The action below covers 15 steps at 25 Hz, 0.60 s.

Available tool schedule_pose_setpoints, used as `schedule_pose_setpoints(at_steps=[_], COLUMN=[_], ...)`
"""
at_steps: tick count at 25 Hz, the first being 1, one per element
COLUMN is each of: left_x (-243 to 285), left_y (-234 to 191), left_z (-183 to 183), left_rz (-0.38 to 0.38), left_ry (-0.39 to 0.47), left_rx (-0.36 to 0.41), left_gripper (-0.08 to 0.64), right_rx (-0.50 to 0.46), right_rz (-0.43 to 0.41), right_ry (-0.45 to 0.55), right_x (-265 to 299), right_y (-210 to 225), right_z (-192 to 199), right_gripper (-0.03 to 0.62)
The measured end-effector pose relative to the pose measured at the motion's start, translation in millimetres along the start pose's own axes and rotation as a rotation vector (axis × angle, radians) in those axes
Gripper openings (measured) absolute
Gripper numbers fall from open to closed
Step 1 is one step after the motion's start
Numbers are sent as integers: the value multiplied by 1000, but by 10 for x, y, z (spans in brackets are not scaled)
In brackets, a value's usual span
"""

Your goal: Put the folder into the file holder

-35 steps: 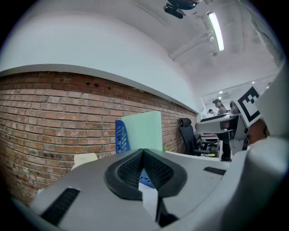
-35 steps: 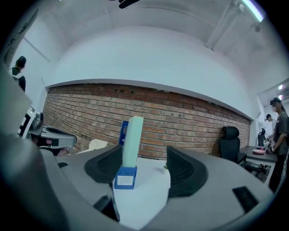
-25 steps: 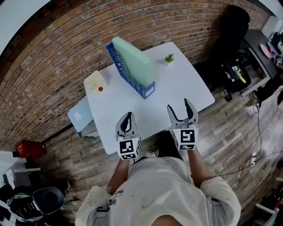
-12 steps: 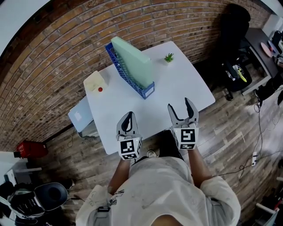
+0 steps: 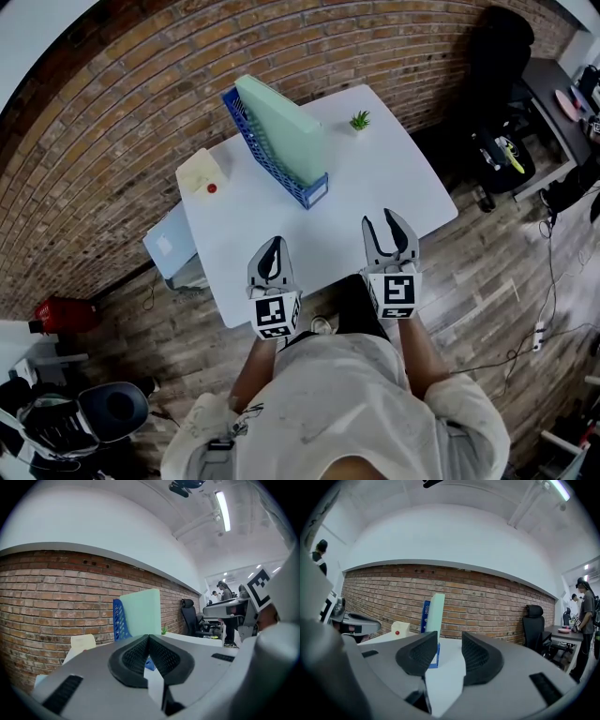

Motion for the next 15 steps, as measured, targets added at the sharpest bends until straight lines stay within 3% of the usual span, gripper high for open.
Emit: schedule_pose_setpoints(at_steps=[9, 15], left_x=[19, 5], left_y=[-20, -24], left_z=[-42, -54], left_rz=[0, -3], left_ry=[12, 17], left_rx=[-8, -9], left_gripper=[14, 14], right_rx=[4, -9], right_rz=[-5, -26], right_ry=[-11, -24], right_x=[22, 27], right_y=[-19, -58], right_z=[-4, -15], right_gripper=[26, 18])
Point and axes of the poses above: the fingertips, and each gripper's own axes: x forward along the fingers, y to its right, z out of its underside, the point moved 8 cm from there along -x, backward along the fingers, and after that the axes turned 6 degrees about y, right-handed, at the moved point
